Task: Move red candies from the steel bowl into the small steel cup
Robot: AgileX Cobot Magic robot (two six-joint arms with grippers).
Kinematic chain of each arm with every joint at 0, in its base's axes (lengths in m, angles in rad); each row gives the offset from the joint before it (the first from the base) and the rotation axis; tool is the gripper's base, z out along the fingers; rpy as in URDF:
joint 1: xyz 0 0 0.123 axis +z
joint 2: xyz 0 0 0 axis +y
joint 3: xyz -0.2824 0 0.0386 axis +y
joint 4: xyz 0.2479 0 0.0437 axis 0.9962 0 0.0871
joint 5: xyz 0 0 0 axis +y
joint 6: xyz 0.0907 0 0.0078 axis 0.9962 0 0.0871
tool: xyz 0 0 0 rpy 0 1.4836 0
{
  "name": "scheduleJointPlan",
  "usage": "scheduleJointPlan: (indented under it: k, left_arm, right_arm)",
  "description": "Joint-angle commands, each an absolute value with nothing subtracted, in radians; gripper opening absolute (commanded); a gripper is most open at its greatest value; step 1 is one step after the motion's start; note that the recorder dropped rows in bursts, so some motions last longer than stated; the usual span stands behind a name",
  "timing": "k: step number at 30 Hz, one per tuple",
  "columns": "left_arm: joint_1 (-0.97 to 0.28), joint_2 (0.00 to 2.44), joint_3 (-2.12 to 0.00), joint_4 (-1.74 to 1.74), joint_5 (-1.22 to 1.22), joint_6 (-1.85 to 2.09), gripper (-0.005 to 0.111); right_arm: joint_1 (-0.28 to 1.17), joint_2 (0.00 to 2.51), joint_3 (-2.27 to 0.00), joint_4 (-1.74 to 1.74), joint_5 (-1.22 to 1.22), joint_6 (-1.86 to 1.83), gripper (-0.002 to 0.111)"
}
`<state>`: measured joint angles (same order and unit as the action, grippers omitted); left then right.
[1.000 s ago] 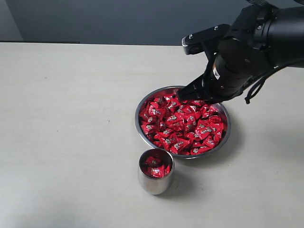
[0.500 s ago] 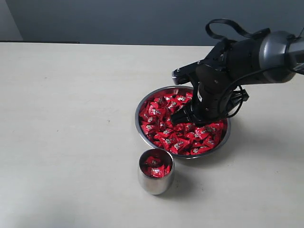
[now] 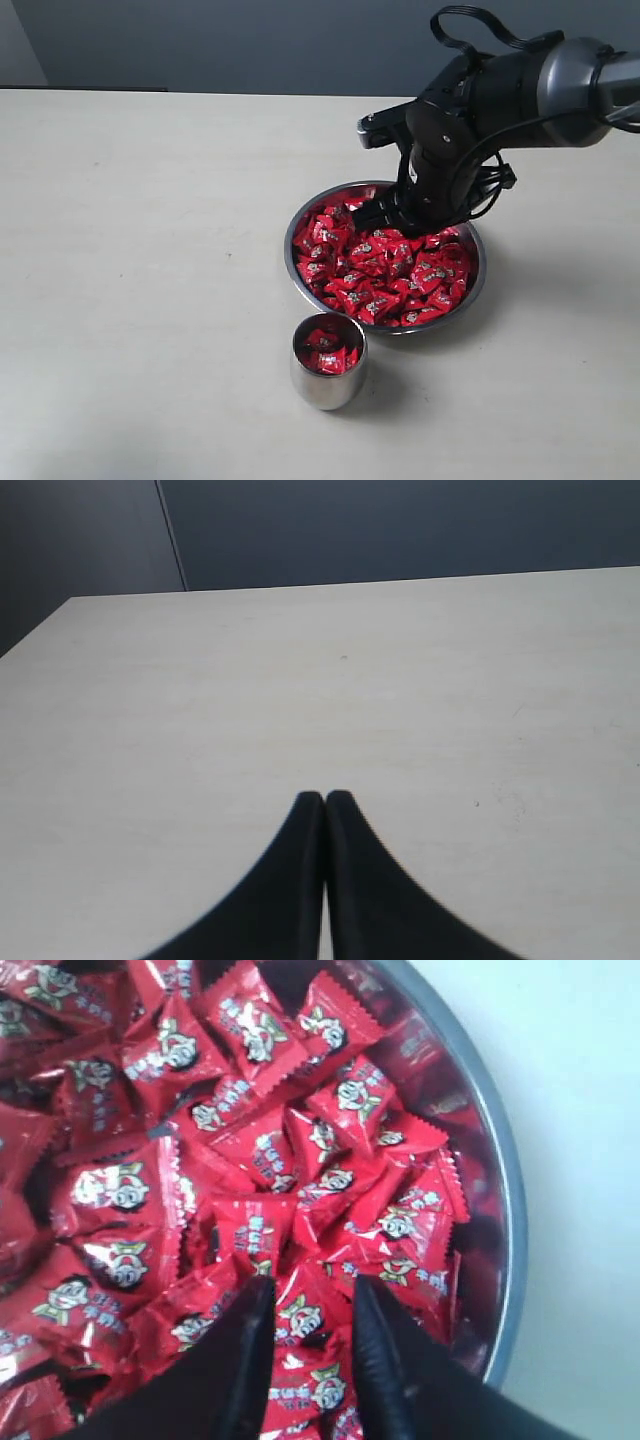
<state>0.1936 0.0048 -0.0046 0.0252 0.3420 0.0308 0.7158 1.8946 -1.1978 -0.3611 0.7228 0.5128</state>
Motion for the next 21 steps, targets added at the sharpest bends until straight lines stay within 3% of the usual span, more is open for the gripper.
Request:
scheduleJointPlan:
  k: [1,21]
  left_arm:
    - [0.187,0.0,0.0,0.027,0.334,0.029,0.0]
    - [0.187,0.0,0.0,0.027,0.334,0.029,0.0]
  right_arm:
    - [0.698,1.9,-1.204,-0.36,0.759,0.507,0.027]
    - [0.642,1.9,-1.242,-0.348,0.785,0.388,0.027]
